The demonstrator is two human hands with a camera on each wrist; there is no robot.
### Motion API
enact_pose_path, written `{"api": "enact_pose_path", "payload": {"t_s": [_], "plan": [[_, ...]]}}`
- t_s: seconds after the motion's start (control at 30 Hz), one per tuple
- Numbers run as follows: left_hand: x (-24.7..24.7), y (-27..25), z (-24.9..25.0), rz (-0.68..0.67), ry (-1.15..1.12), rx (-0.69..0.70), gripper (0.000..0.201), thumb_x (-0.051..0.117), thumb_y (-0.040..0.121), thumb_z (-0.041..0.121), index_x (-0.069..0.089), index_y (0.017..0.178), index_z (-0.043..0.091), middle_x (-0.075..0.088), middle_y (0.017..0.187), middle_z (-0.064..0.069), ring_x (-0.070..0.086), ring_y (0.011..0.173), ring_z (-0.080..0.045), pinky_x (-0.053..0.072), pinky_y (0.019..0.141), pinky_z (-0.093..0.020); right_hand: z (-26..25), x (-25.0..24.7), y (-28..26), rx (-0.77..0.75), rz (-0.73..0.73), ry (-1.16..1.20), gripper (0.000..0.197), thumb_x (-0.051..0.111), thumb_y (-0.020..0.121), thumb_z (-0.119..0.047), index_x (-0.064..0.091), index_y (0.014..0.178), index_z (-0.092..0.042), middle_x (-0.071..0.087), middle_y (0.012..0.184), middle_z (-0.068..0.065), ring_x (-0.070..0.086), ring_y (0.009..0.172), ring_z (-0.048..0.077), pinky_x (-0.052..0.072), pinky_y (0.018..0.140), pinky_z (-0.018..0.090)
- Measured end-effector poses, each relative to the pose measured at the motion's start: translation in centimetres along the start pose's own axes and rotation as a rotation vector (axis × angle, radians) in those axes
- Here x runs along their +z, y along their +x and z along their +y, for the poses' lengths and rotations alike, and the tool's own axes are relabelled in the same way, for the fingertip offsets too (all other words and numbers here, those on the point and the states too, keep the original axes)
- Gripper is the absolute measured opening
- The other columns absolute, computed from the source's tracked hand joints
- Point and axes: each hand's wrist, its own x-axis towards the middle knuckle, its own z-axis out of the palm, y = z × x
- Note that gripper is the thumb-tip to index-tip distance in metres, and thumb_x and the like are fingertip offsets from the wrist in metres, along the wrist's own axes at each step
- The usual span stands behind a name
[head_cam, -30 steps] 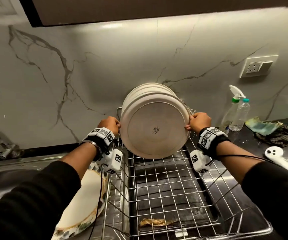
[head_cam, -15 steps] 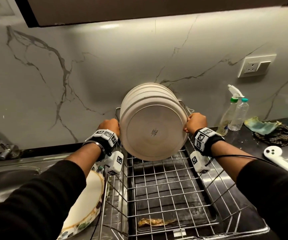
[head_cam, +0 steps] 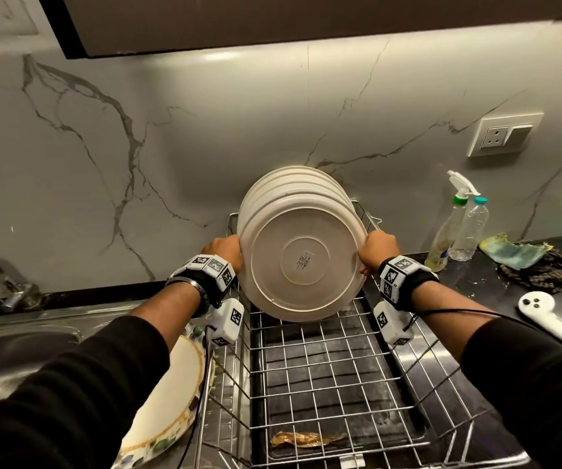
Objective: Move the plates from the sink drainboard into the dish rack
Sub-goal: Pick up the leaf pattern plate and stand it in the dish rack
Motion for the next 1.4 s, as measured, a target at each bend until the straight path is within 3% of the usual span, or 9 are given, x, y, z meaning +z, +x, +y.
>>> {"api": "enact_pose_path", "payload": {"t_s": [0.17, 0.43, 0.57, 0.7, 0.9, 1.03, 1.1, 1.3, 1.4], "plan": [[-0.2, 0.3, 0.2, -0.033, -0.005, -0.03, 0.034, 0.05, 0.089, 0.022, 0.058, 0.12, 0.011, 0.048, 0.129, -0.013, 0.053, 0.115, -0.037, 0.046, 0.097, -0.048, -0.2, 0.0, -0.2, -0.004, -0.036, 0.033, 0.019, 0.042, 0.086, 0.001, 0.057, 0.076, -0.001, 0.07, 0.065, 0.021, 0.072, 0.057, 0.032, 0.063, 0.06, 0.045], [-0.4, 1.2, 0.4, -0.11, -0.003, -0.08, 0.037, 0.046, 0.088, 0.018, 0.058, 0.123, 0.014, 0.036, 0.139, -0.015, 0.031, 0.131, -0.038, 0.031, 0.11, -0.052, -0.2, 0.5, 0.8, 0.011, -0.09, -0.021, 0.018, 0.044, 0.08, -0.007, 0.061, 0.078, 0.0, 0.068, 0.057, 0.016, 0.072, 0.052, 0.033, 0.063, 0.059, 0.046], [-0.2, 1.8, 0.1, -0.142, 0.003, -0.095, 0.038, 0.046, 0.086, 0.02, 0.059, 0.122, 0.017, 0.036, 0.14, -0.014, 0.03, 0.132, -0.038, 0.028, 0.111, -0.052, -0.1, 0.9, 1.4, 0.015, -0.122, -0.018, 0.025, 0.047, 0.077, -0.011, 0.065, 0.087, 0.003, 0.073, 0.068, 0.017, 0.071, 0.05, 0.031, 0.062, 0.056, 0.047], [-0.1, 2.0, 0.3, -0.162, 0.008, -0.108, 0.039, 0.044, 0.088, 0.019, 0.057, 0.124, 0.016, 0.035, 0.142, -0.014, 0.029, 0.133, -0.038, 0.026, 0.111, -0.05, 0.1, 1.2, 1.7, 0.014, -0.134, -0.041, 0.032, 0.049, 0.076, -0.017, 0.065, 0.095, 0.002, 0.073, 0.081, 0.018, 0.07, 0.045, 0.028, 0.062, 0.051, 0.04], [0.0, 2.2, 0.8, -0.172, 0.002, -0.114, 0.039, 0.043, 0.089, 0.019, 0.054, 0.127, 0.015, 0.032, 0.144, -0.016, 0.028, 0.134, -0.038, 0.024, 0.111, -0.05, 0.1, 1.2, 1.8, 0.022, -0.132, -0.056, 0.035, 0.051, 0.08, -0.022, 0.055, 0.109, -0.004, 0.071, 0.098, 0.018, 0.072, 0.052, 0.027, 0.061, 0.05, 0.035], [0.0, 2.3, 0.8, -0.17, 0.029, -0.112, 0.038, 0.046, 0.09, 0.022, 0.056, 0.125, 0.013, 0.035, 0.142, -0.015, 0.031, 0.133, -0.037, 0.025, 0.11, -0.05, 0.0, 1.2, 1.8, 0.034, -0.126, -0.025, 0.039, 0.052, 0.079, -0.023, 0.052, 0.112, -0.002, 0.07, 0.1, 0.019, 0.072, 0.055, 0.029, 0.061, 0.05, 0.037], [-0.2, 2.4, 0.6, -0.172, 0.034, -0.108, 0.039, 0.046, 0.089, 0.025, 0.057, 0.124, 0.013, 0.037, 0.141, -0.015, 0.032, 0.132, -0.036, 0.026, 0.109, -0.05, -0.2, 1.2, 1.7, 0.029, -0.107, 0.032, 0.042, 0.054, 0.079, -0.024, 0.049, 0.114, 0.0, 0.069, 0.1, 0.021, 0.071, 0.056, 0.03, 0.055, 0.041, 0.032], [-2.6, 1.9, -1.0, -0.112, -0.041, -0.066, 0.045, 0.051, 0.088, 0.038, 0.055, 0.129, 0.022, 0.048, 0.139, -0.013, 0.042, 0.13, -0.036, 0.032, 0.105, -0.048, -2.5, -0.2, 0.8, -0.021, -0.042, 0.104, 0.037, 0.057, 0.081, -0.022, 0.048, 0.111, -0.003, 0.069, 0.104, 0.021, 0.064, 0.052, 0.029, 0.044, 0.037, 0.023], [-4.1, 1.5, -2.4, -0.077, -0.086, -0.053, 0.051, 0.053, 0.088, 0.045, 0.052, 0.134, 0.022, 0.049, 0.142, -0.012, 0.044, 0.131, -0.036, 0.032, 0.107, -0.047, -4.1, -1.1, 0.0, -0.061, -0.025, 0.073, 0.034, 0.056, 0.082, -0.022, 0.051, 0.11, -0.003, 0.071, 0.099, 0.021, 0.065, 0.054, 0.029, 0.05, 0.043, 0.028]]}}
